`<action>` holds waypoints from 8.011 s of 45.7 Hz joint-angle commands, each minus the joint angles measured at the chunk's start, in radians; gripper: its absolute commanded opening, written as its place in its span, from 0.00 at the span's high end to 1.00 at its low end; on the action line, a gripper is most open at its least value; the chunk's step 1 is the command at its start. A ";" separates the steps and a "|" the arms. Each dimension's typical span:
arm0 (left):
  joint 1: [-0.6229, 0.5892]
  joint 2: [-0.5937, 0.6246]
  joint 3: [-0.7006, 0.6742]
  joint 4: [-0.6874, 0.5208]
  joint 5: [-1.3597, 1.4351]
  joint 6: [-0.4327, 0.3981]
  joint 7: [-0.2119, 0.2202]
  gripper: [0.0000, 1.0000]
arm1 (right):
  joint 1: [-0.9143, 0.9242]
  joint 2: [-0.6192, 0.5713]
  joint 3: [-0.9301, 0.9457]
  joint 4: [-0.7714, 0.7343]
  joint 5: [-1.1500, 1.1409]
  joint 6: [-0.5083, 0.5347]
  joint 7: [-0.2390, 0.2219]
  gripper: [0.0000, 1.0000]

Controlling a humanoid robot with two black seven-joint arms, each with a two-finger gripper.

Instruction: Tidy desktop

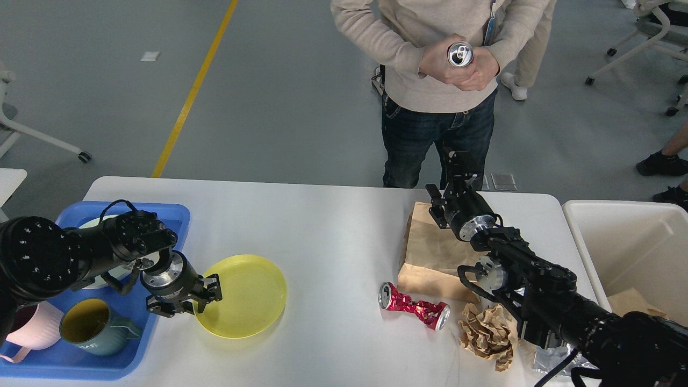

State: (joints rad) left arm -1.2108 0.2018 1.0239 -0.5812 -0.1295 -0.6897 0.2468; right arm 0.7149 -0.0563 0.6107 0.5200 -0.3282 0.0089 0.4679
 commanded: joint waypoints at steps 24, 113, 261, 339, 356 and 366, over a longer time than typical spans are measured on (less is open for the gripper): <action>-0.303 0.126 -0.001 -0.002 -0.004 -0.227 0.045 1.00 | 0.000 0.000 0.000 0.000 0.000 -0.001 0.000 0.00; 0.315 0.234 -0.188 0.798 -0.084 -0.270 0.031 1.00 | 0.000 0.000 0.000 0.000 0.000 0.000 0.000 0.00; 0.125 -0.027 -1.937 0.748 -0.121 0.176 -0.207 0.04 | 0.000 0.000 0.000 0.000 0.000 0.000 0.000 0.00; 0.181 -0.231 -1.616 0.682 -0.081 0.170 -0.465 0.04 | 0.000 0.000 0.000 0.000 0.000 0.000 0.000 0.00; 0.250 -0.275 -1.772 0.682 -0.071 0.153 -0.469 0.04 | 0.000 0.001 0.000 0.000 0.000 0.000 0.000 0.00; 0.260 -0.295 -1.855 0.682 -0.078 0.147 -0.618 0.04 | -0.002 0.001 0.000 -0.002 0.000 -0.001 0.000 0.00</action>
State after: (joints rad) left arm -0.9586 -0.0880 -0.7970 0.1014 -0.2055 -0.5380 -0.2757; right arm 0.7140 -0.0560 0.6105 0.5199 -0.3283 0.0081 0.4679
